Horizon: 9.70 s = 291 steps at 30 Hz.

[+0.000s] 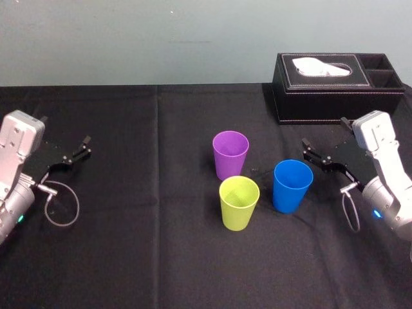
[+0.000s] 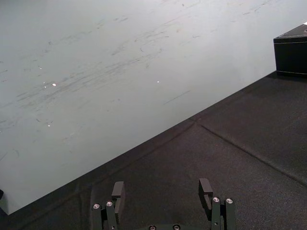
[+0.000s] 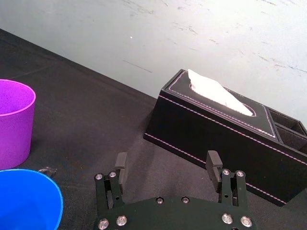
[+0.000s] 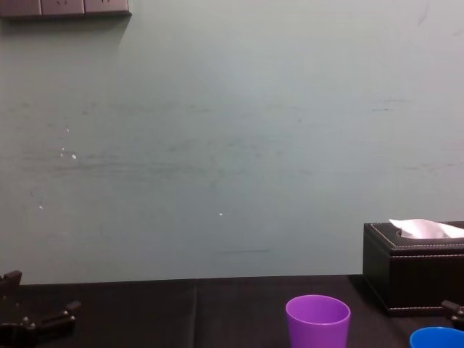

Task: Stack the three plastic cups sequentially using one hand.

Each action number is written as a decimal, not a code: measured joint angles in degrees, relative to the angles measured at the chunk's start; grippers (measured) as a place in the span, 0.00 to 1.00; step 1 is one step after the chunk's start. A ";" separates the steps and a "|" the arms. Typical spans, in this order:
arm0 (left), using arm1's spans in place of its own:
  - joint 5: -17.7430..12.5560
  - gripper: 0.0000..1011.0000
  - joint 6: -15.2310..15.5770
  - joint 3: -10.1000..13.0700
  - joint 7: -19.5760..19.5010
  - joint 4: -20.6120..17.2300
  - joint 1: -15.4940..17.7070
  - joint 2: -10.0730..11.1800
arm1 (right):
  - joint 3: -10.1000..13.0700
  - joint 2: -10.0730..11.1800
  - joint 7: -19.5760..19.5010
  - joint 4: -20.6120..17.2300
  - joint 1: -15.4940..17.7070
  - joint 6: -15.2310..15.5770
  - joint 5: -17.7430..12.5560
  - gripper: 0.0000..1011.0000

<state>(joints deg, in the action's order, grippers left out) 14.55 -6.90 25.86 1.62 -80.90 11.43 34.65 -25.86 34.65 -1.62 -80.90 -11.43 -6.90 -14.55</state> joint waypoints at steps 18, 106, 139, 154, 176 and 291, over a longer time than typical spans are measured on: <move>0.00 1.00 0.00 0.00 0.00 0.00 0.00 0.00 | 0.00 0.00 0.00 0.00 0.00 0.00 0.00 0.99; 0.00 1.00 0.00 0.00 0.00 0.00 0.00 0.00 | 12.70 5.24 13.13 -18.55 26.58 -2.50 -12.16 0.99; 0.00 1.00 0.00 0.00 0.00 0.00 0.00 0.00 | 10.97 -4.17 16.78 -11.89 17.58 0.96 -8.27 0.99; 0.00 1.00 0.00 0.00 0.00 0.00 0.00 0.00 | 11.27 -7.11 17.77 -9.38 15.15 1.46 -5.72 0.99; 0.00 1.00 0.00 0.00 0.00 0.00 0.00 0.00 | 11.33 -7.20 17.76 -9.38 15.10 1.51 -5.44 0.79; 0.00 1.00 0.00 0.00 0.00 0.00 0.01 0.00 | 1.91 -13.01 27.32 1.77 -6.19 7.12 -2.40 0.72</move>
<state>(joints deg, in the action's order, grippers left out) 14.55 -6.91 25.86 1.62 -80.90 11.43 34.64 -23.95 21.64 25.69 -79.13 -17.62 0.22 -16.95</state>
